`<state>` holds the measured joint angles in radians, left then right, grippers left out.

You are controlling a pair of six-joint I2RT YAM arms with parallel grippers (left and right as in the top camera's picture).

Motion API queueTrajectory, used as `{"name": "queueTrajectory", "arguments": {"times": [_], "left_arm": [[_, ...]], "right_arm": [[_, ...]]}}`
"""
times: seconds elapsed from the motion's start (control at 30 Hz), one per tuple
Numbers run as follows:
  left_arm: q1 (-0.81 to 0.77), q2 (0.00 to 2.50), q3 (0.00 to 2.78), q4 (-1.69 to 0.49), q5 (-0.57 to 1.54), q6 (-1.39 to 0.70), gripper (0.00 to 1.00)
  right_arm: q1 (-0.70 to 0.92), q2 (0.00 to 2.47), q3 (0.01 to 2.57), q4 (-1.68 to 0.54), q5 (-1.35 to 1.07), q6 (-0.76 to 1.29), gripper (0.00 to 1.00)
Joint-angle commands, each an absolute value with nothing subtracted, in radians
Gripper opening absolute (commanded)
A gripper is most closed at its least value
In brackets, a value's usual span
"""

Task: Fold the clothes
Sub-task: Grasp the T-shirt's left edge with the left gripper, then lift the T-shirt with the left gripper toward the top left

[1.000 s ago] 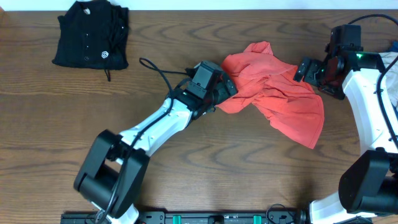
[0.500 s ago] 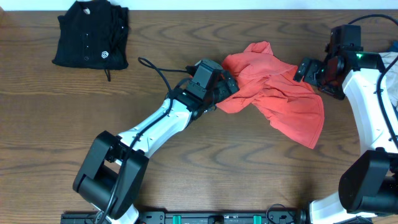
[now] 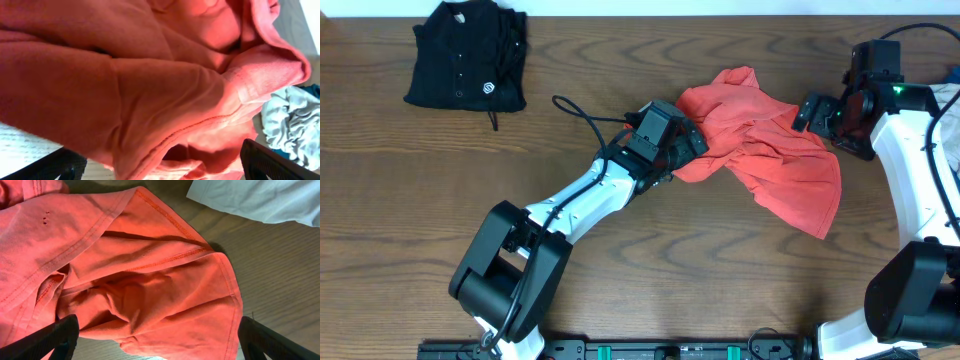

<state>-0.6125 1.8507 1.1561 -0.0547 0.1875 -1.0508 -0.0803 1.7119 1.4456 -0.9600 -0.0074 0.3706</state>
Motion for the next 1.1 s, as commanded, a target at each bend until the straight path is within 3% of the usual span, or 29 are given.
{"name": "queueTrajectory", "arguments": {"times": [0.0, 0.07, 0.23, 0.5, 0.63, 0.83, 1.07], "left_arm": [[-0.613, 1.863, 1.166, -0.039, 0.174, -1.056, 0.98], [-0.613, 1.863, 1.166, -0.032, 0.167, -1.056, 0.99], [-0.613, 1.863, 1.166, -0.032, 0.167, -1.056, 0.8], [-0.613, 1.883, 1.166, -0.03, 0.167, -1.049, 0.67], [-0.613, 1.904, 1.166, -0.019, 0.168, -1.049, 0.47], [-0.612, 1.934, 1.166, -0.009, 0.167, -1.029, 0.06], [-0.612, 1.894, 1.166, -0.022, 0.175, -0.933, 0.06]], "right_arm": [[-0.087, 1.721, 1.445, -0.961, -0.003, 0.358, 0.99], [-0.087, 1.721, 1.445, -0.961, -0.003, 0.358, 0.99], [-0.087, 1.721, 1.444, -0.961, -0.003, 0.358, 0.99], [-0.087, 1.721, 1.444, -0.962, -0.003, 0.358, 0.99], [-0.087, 1.721, 1.444, -0.962, -0.003, 0.358, 0.99], [-0.087, 1.721, 1.444, -0.965, 0.004, 0.358, 0.99], [-0.087, 1.721, 1.444, -0.964, 0.045, 0.358, 0.99]]}}
